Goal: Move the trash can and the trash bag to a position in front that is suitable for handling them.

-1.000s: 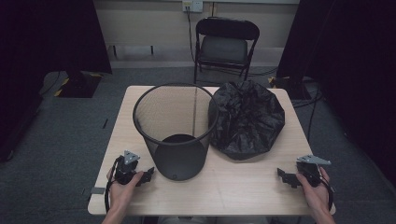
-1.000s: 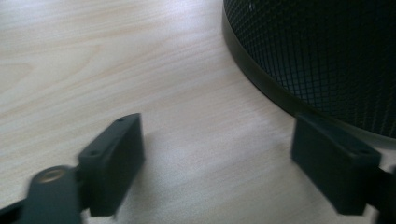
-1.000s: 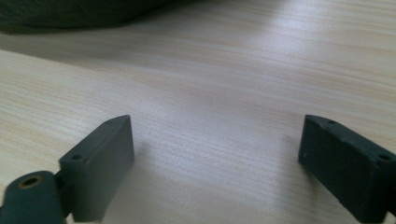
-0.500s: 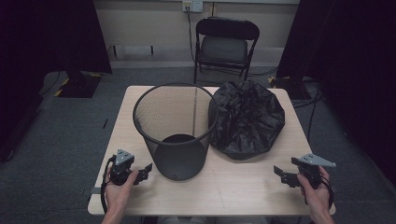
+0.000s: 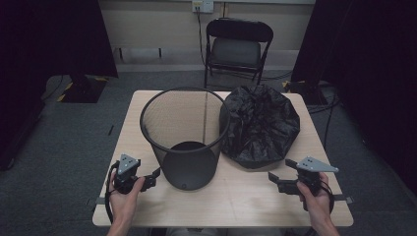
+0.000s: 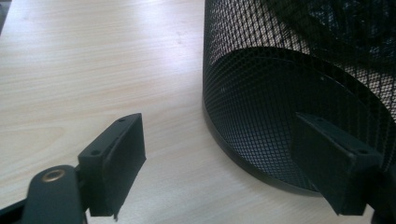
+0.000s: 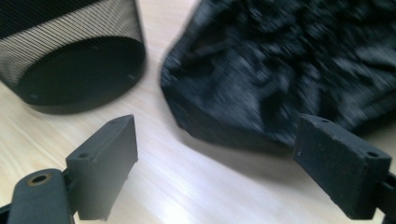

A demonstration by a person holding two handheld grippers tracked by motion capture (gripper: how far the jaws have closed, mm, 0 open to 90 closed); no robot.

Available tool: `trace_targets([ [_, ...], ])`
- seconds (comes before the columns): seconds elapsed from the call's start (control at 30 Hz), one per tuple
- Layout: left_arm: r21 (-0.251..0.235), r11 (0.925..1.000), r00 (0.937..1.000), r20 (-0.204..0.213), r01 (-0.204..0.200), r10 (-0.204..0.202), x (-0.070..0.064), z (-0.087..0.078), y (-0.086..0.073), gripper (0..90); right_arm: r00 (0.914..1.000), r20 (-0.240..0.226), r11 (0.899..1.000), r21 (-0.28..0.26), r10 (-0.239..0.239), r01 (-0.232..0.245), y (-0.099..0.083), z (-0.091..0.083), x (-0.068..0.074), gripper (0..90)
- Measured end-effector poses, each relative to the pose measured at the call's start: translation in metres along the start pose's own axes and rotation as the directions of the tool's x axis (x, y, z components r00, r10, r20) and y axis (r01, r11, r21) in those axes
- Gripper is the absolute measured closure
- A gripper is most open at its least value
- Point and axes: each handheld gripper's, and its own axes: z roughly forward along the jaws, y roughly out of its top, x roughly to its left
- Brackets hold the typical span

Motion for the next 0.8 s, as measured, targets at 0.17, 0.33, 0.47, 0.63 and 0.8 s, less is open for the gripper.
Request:
trace_targets([
  [0.17, -0.029, 0.9996, 0.9999, -0.014, 0.002, -0.002, 0.009, -0.004, 0.007, 16.7, 0.9994, -0.019, 0.999, -0.030, -0.030, 0.029, 0.020, 0.009, 0.012, 12.8],
  [0.33, -0.061, 0.9979, 0.9993, -0.028, 0.021, -0.023, 0.019, -0.005, 0.017, 16.5, 0.9983, -0.034, 0.996, -0.077, -0.047, 0.044, 0.046, 0.023, 0.019, 12.6],
  [0.47, -0.058, 0.9981, 0.9990, -0.039, -0.022, 0.020, 0.021, -0.002, 0.026, 16.2, 0.9975, -0.051, 0.994, -0.105, -0.048, 0.043, 0.064, 0.038, 0.019, 12.5],
  [0.63, -0.079, 0.9967, 0.9982, -0.059, -0.015, 0.011, 0.029, 0.004, 0.035, 16.1, 0.9979, -0.048, 0.995, -0.092, -0.042, 0.038, 0.082, 0.060, 0.020, 12.5],
  [0.8, -0.095, 0.9955, 0.9978, -0.065, 0.001, -0.007, 0.040, 0.017, 0.040, 16.0, 0.9988, -0.032, 0.995, -0.094, -0.036, 0.033, 0.094, 0.083, 0.019, 12.5],
])
